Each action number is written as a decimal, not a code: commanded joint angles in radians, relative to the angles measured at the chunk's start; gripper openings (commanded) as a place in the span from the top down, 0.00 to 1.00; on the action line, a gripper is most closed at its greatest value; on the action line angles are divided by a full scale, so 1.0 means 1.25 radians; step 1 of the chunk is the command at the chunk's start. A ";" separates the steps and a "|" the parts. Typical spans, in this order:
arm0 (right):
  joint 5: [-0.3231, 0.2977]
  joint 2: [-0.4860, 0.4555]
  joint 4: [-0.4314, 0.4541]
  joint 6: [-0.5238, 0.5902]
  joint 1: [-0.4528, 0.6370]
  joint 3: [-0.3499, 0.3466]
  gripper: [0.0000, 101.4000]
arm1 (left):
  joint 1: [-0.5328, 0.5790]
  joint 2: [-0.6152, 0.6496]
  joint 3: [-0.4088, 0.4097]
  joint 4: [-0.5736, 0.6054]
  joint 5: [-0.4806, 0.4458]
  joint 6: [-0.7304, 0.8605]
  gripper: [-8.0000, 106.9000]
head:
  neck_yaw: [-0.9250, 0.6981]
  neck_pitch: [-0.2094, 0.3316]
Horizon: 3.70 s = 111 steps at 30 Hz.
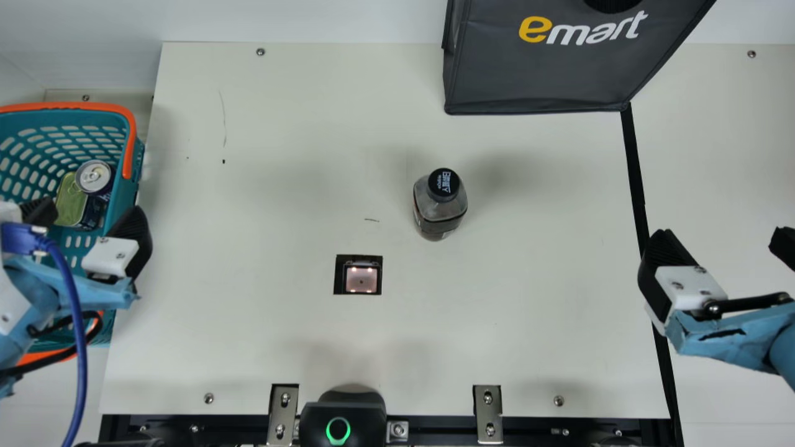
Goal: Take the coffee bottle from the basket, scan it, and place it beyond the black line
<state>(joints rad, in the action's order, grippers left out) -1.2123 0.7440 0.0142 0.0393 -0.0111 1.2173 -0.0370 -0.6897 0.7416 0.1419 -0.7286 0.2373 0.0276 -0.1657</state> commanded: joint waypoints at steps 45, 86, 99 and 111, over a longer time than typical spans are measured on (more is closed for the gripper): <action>0.001 0.000 0.000 0.000 0.000 0.000 0.10 | 0.013 0.098 -0.013 -0.036 -0.072 -0.054 0.15 | 0.000 0.022; 0.005 0.110 -0.030 0.019 -0.055 0.069 0.10 | 0.013 0.098 -0.013 -0.036 -0.072 -0.054 0.15 | 0.000 0.022; 0.045 0.160 -0.056 0.051 -0.070 0.060 0.10 | 0.013 0.098 -0.013 -0.036 -0.072 -0.054 0.15 | 0.000 0.022; 0.084 0.198 -0.071 0.053 -0.119 0.050 0.10 | 0.013 0.098 -0.013 -0.036 -0.072 -0.054 0.15 | 0.000 0.022</action>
<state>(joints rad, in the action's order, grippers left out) -1.1074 0.9898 -0.0733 0.1101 -0.1546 1.2792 -0.0207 -0.5669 0.7250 0.0971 -0.8192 0.1695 0.0276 -0.1657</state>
